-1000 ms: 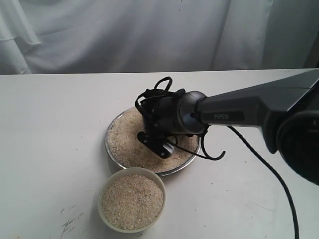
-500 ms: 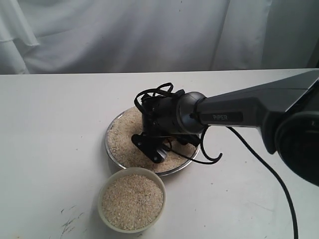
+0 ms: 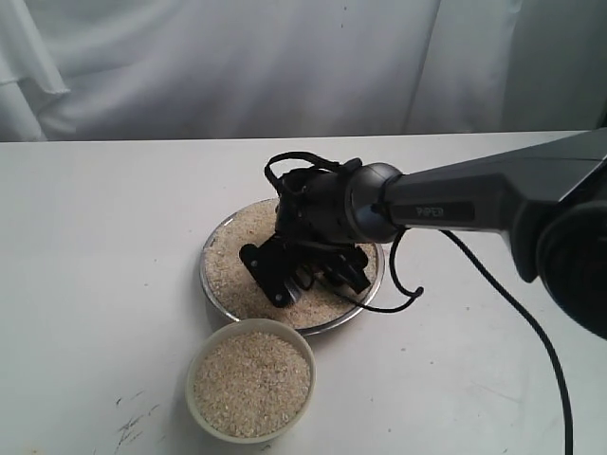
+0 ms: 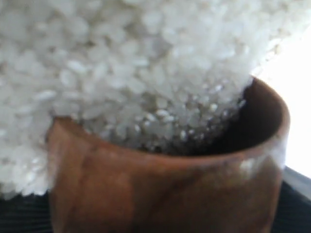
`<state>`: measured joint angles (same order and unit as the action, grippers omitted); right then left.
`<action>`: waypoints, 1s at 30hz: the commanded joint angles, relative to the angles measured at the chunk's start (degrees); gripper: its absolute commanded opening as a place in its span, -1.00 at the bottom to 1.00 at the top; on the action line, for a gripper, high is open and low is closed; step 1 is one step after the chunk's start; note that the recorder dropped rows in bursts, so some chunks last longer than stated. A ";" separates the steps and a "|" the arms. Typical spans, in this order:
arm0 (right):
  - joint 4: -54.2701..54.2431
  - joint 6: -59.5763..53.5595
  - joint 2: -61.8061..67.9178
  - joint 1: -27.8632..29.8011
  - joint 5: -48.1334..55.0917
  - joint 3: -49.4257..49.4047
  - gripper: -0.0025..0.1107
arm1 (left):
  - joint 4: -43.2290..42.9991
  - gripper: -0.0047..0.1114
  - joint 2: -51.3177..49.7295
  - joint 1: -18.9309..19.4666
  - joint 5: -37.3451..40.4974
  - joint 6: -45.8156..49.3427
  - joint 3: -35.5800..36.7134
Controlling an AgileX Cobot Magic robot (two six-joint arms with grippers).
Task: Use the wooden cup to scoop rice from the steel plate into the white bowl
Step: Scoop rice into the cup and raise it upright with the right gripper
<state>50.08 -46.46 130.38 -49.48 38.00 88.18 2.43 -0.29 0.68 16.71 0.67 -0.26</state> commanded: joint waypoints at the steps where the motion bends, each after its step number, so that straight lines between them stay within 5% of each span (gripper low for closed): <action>1: -7.64 0.83 0.41 1.56 -3.31 -0.30 -0.96 | 0.04 -0.92 0.29 -0.09 -0.36 -0.18 0.26; 30: -31.94 -10.45 0.41 5.56 -9.72 -0.30 -0.96 | 0.04 -0.92 0.29 -0.09 -0.36 -0.18 0.26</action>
<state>24.21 -54.71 129.28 -44.90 27.02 88.79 2.43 -0.29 0.68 16.71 0.67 -0.26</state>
